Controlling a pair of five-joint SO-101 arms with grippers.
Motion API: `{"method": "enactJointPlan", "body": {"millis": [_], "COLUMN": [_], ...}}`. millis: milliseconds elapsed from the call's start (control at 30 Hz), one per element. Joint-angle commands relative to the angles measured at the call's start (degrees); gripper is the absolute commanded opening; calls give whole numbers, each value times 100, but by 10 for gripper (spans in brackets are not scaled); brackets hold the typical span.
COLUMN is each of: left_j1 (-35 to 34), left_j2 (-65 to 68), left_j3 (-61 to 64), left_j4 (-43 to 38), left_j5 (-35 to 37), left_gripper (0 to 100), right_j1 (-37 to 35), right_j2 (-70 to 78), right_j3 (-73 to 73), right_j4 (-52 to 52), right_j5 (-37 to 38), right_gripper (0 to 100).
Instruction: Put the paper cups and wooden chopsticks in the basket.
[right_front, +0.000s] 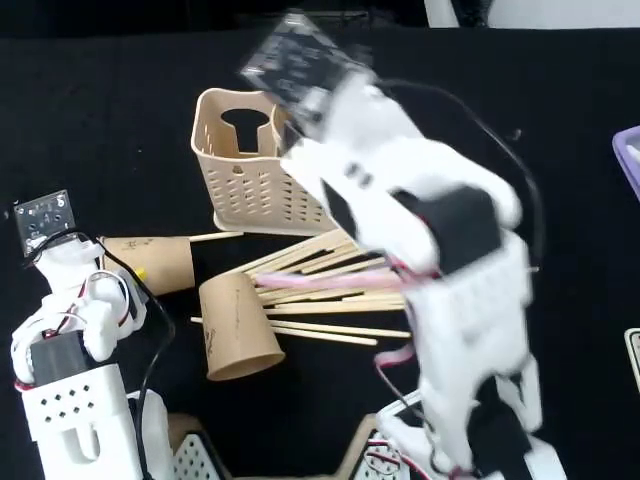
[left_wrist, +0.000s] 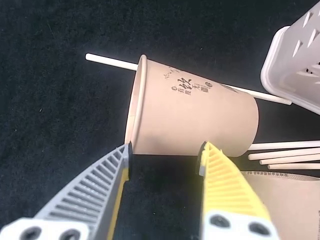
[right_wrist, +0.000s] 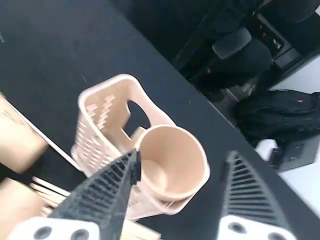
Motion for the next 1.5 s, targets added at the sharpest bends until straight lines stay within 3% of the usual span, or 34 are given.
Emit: {"method": "enactJointPlan", "body": {"millis": [0, 100, 267, 400, 600, 700, 800, 1067, 1233, 1467], "left_j1": [-13, -4, -31, -40, 365, 945, 1657, 4163, 4989, 5657], "left_j2": [-44, -53, -9, 0, 246, 721, 1248, 1952, 1952, 1943], "left_j3": [-75, -136, -884, -1604, -2580, -2835, -3134, -3459, -3231, -1895], "left_j4": [-105, -105, -79, 88, 1020, 1714, 2286, 2963, 2989, 2400], "left_j5": [9, -35, -1011, -1749, -2532, -3349, -3727, -2655, -2040, -2084], "left_gripper": [235, 235, 236, 236, 236, 236, 236, 236, 237, 237], "right_j1": [-9, 352, 1565, 2752, 3367, 3402, 3349, 3393, 3393, 3393], "right_j2": [-673, -1059, -1868, -2800, -4602, -5481, -6220, -7582, -8057, -8198], "right_j3": [-259, 321, 2352, 4980, 9244, 10035, 10484, 11336, 11574, 11442], "right_j4": [774, 1116, 747, -914, -4193, -4598, -4448, -4413, -4413, -4026], "right_j5": [-501, -536, -536, -633, -2163, -2365, -2514, -2629, -2295, -2242], "right_gripper": [187, 170, 170, 167, 142, 5, 31, 15, 15, 15]}}
